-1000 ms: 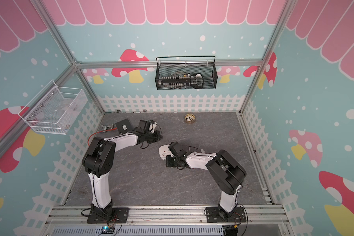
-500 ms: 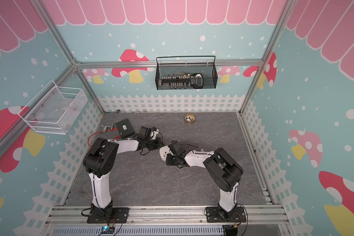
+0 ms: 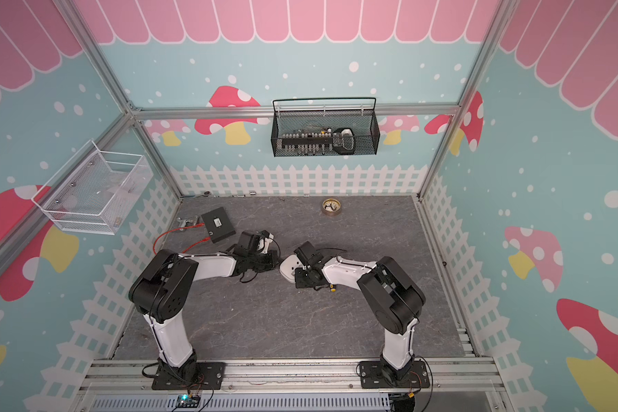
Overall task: Remove the battery from the alarm
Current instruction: Adjust the alarm at the center of the board.
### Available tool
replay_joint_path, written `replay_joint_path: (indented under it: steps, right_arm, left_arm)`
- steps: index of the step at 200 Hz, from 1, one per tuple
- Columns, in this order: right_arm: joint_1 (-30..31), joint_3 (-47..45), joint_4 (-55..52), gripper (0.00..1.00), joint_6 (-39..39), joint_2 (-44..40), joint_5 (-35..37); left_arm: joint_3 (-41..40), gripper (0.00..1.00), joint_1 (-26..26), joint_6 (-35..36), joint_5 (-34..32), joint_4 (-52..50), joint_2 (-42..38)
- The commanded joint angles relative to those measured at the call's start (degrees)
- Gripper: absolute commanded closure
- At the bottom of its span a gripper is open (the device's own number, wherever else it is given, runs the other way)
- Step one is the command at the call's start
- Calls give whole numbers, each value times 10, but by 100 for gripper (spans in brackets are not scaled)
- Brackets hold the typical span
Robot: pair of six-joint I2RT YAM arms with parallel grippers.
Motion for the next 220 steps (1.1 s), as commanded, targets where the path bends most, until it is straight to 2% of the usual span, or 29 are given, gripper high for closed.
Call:
replay_joint_path:
  steps: [1,65,93,103,121,135,176,202,220]
  right_arm:
    - [0,36,35,100,-27,5,10]
    - [1,44,-5,100,-46,-9,22]
    - [1,20,-37,100,-44,-75,58]
    - [1,6,-45,100,-40,-107,84]
    - [-1,-6,-52,100,-35,-135,86]
    - [-1,-5,-53,100,-31,-125,69]
    - [-12,-19,-37,100,-22,-124,77]
    - [-13,-15,-28,100,-20,-84,40]
    - [-13,-15,-11,100,-19,-64,41]
  left_arm:
    - [-29,100,-27,-5,28,-15,-24]
    - [-64,100,-28,-11,10,-16,-61]
    - [-74,100,-16,-19,-18,-30,-111]
    - [-69,95,-9,-19,-38,-38,-136]
    - [-35,93,-7,-13,-66,-50,-153]
    - [8,92,12,-10,-62,-51,-128]
    - [142,90,13,-3,-23,-47,4]
    - [193,90,16,-4,-4,-46,69]
    - [207,90,17,-5,7,-46,94]
